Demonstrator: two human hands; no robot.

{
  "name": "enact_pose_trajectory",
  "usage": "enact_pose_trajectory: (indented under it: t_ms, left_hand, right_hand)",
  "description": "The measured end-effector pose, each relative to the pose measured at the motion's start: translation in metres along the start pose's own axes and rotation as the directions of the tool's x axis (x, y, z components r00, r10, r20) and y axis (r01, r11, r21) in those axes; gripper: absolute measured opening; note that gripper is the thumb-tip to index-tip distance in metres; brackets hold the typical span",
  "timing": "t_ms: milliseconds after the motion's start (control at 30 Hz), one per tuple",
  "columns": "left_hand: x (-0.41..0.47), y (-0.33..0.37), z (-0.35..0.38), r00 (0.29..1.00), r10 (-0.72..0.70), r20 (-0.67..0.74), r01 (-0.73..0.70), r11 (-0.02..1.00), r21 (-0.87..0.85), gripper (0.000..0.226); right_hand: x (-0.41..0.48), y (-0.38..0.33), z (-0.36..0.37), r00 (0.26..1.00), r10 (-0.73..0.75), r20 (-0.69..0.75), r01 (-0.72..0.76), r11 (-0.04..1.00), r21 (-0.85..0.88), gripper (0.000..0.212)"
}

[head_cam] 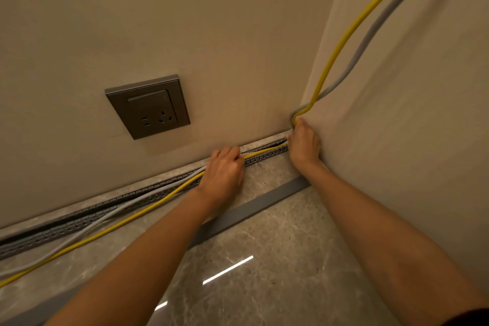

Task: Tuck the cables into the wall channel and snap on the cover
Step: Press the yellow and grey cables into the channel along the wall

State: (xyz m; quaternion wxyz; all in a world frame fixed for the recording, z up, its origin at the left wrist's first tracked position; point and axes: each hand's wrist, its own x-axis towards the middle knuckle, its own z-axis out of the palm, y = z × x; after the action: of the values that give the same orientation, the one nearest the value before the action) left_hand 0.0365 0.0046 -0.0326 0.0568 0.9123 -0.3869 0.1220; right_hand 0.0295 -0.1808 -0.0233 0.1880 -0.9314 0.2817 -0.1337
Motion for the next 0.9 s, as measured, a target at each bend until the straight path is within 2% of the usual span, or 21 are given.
enact_pose_trajectory:
  t_ms: [33, 133, 233, 367, 433, 500, 567, 700, 767, 833, 900]
  left_hand:
    - [0.001, -0.001, -0.001, 1.0, 0.014, 0.008, -0.014, 1.0, 0.004, 0.005]
    - [0.002, -0.001, -0.004, 0.997, 0.002, 0.078, 0.0, 1.0, -0.029, 0.022]
    - [0.005, 0.0, -0.005, 0.996, -0.016, 0.087, 0.021, 0.999, -0.05, 0.026]
    - [0.015, -0.001, 0.0, 0.99, -0.071, 0.125, 0.087, 0.989, -0.122, 0.027]
    - [0.017, -0.001, 0.001, 0.986, -0.093, 0.141, 0.112, 0.985, -0.134, 0.028]
    - [0.016, 0.0, 0.0, 0.986, -0.085, 0.146, 0.101, 0.989, -0.106, 0.027]
    - [0.016, 0.0, -0.001, 0.985, -0.07, 0.155, 0.086, 0.992, -0.097, 0.021]
    - [0.016, 0.002, -0.003, 0.989, -0.102, 0.109, 0.108, 0.993, -0.044, 0.023]
    - [0.016, 0.008, -0.006, 0.988, -0.109, 0.109, 0.118, 0.99, -0.079, 0.005]
    - [0.014, 0.011, -0.003, 0.976, -0.167, 0.14, 0.174, 0.984, -0.037, 0.019]
    - [0.01, 0.011, -0.003, 0.974, -0.178, 0.144, 0.188, 0.98, -0.062, 0.02]
  right_hand:
    - [0.0, -0.001, 0.0, 1.0, 0.007, 0.001, -0.007, 1.0, 0.015, 0.022]
    - [-0.001, -0.003, 0.002, 1.0, 0.019, 0.003, -0.019, 0.997, 0.074, 0.024]
    - [-0.004, -0.001, 0.002, 0.998, 0.052, 0.033, -0.057, 0.987, 0.149, 0.026]
    - [-0.025, 0.006, 0.001, 0.991, 0.112, -0.075, -0.092, 0.968, 0.234, 0.022]
    - [-0.038, 0.007, 0.003, 0.995, 0.023, -0.099, -0.006, 0.985, 0.173, 0.027]
    - [-0.042, 0.007, 0.009, 0.977, -0.174, -0.124, 0.184, 0.98, 0.079, 0.035]
    - [-0.039, 0.011, 0.016, 0.952, -0.296, -0.074, 0.295, 0.955, -0.028, 0.041]
    - [-0.039, 0.013, 0.019, 0.951, -0.3, 0.074, 0.309, 0.921, -0.236, 0.059]
    - [-0.04, 0.009, 0.012, 0.94, -0.312, 0.142, 0.339, 0.903, -0.263, 0.066]
    - [-0.039, 0.004, 0.006, 0.936, -0.254, 0.244, 0.315, 0.914, -0.256, 0.072]
    - [-0.037, -0.002, 0.0, 0.936, -0.188, 0.297, 0.265, 0.933, -0.244, 0.075]
